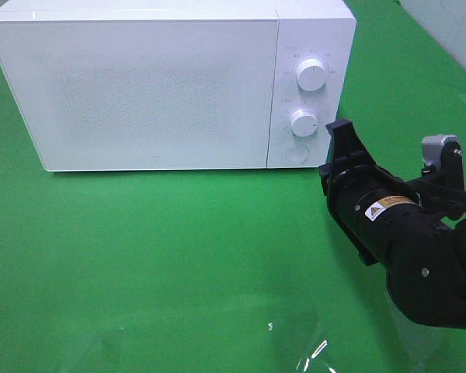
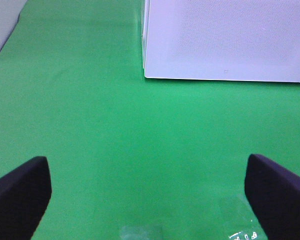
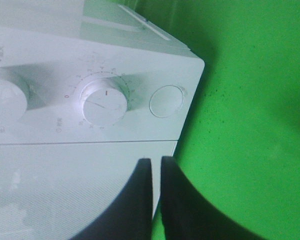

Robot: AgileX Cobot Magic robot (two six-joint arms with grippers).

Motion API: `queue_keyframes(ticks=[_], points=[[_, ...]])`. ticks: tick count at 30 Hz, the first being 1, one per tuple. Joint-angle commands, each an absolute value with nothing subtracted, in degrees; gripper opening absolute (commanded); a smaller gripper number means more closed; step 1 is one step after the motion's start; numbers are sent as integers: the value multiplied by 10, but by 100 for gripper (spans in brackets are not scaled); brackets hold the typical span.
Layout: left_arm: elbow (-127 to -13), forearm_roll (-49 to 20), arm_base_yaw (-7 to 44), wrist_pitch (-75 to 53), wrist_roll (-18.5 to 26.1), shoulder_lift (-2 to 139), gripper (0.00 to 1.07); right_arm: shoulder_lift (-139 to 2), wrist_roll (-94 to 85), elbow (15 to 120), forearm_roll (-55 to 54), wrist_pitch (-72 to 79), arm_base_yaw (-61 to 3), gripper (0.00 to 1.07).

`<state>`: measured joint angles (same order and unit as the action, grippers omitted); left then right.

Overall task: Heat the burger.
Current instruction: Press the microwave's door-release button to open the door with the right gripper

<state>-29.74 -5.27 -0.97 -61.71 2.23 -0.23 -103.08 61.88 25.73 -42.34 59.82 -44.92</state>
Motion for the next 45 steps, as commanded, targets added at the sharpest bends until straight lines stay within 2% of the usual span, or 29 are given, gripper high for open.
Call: queue_keyframes(ticks=[1, 8, 21, 28, 37, 45], points=[[-296, -58, -11, -612, 20, -11, 97, -1030, 724, 262, -418, 584, -450, 0], [-296, -58, -11, -612, 20, -11, 97, -1030, 799, 262, -388, 546, -450, 0], [-296, -58, -11, -612, 20, -11, 97, -1030, 808, 272, -389, 520, -446, 0], [-296, -57, -11, -612, 21, -11, 97, -1055, 806, 305, -347, 512, -401, 0], [-296, -57, -11, -612, 21, -11, 97, -1101, 812, 343, -347, 511, -400, 0], [-296, -57, -11, -612, 20, -11, 97, -1138, 810, 394, -332, 502, -365, 0]])
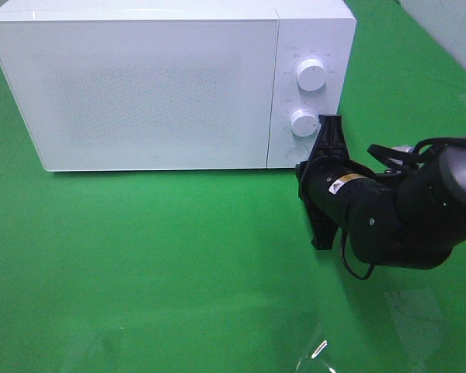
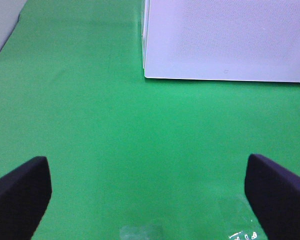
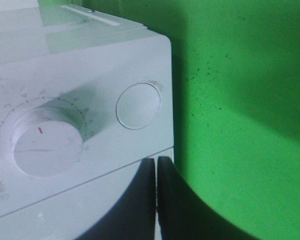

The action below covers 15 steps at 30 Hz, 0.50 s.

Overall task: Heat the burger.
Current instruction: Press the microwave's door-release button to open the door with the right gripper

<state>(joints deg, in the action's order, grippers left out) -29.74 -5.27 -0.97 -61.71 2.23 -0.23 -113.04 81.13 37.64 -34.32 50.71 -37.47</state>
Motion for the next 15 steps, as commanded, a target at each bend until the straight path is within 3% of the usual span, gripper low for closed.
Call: queue_keyframes(ticks=[1, 15], points=[[-296, -57, -11, -612, 20, -11, 97, -1146, 809, 406, -329, 502, -356, 0], [-296, -57, -11, -612, 21, -11, 97, -1192, 806, 462, -323, 485, -335, 0]])
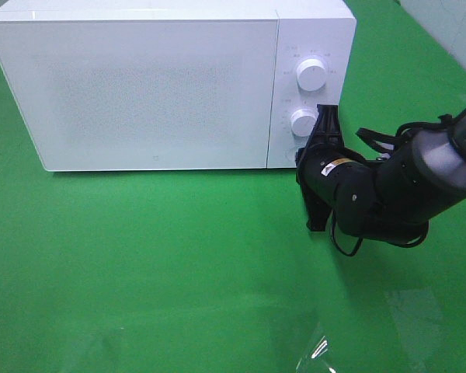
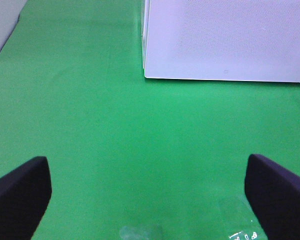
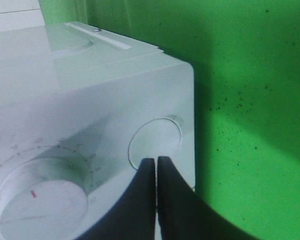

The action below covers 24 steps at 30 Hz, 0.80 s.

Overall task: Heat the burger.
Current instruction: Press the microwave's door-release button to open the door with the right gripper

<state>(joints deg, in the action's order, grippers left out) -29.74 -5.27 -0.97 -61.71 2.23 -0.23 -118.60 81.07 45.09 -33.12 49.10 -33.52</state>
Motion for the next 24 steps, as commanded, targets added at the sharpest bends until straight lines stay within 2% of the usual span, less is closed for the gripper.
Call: queue_keyframes(ticks=[1, 24], points=[[-296, -57, -11, -612, 21, -11, 97, -1192, 806, 462, -323, 485, -335, 0], [-296, -57, -11, -612, 20, -11, 97, -1229, 795, 522, -317, 502, -308, 0]])
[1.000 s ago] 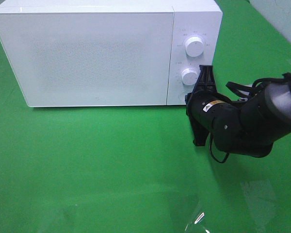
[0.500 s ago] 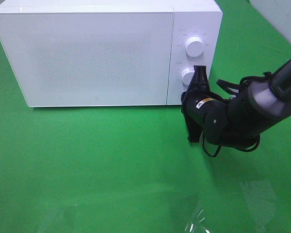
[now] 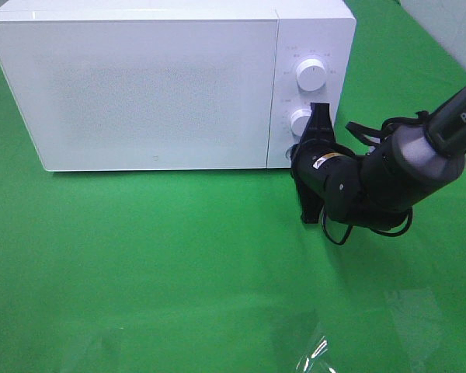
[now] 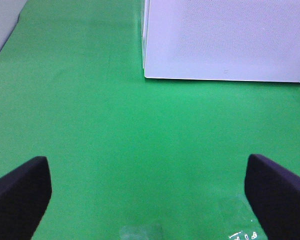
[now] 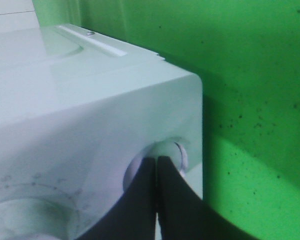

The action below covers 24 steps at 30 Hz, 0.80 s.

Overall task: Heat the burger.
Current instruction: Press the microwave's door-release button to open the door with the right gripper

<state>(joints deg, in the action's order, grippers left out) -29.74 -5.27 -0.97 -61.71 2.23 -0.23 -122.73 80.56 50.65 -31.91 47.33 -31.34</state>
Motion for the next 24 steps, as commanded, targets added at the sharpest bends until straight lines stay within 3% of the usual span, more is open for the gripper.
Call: queue_keyframes(ticks=[1, 24], points=[[-296, -57, -11, -612, 20, -11, 97, -1230, 799, 524, -322, 516, -308, 0], [-296, -57, -11, -612, 20, -11, 97, -1266, 795, 608, -363, 685, -308, 0]])
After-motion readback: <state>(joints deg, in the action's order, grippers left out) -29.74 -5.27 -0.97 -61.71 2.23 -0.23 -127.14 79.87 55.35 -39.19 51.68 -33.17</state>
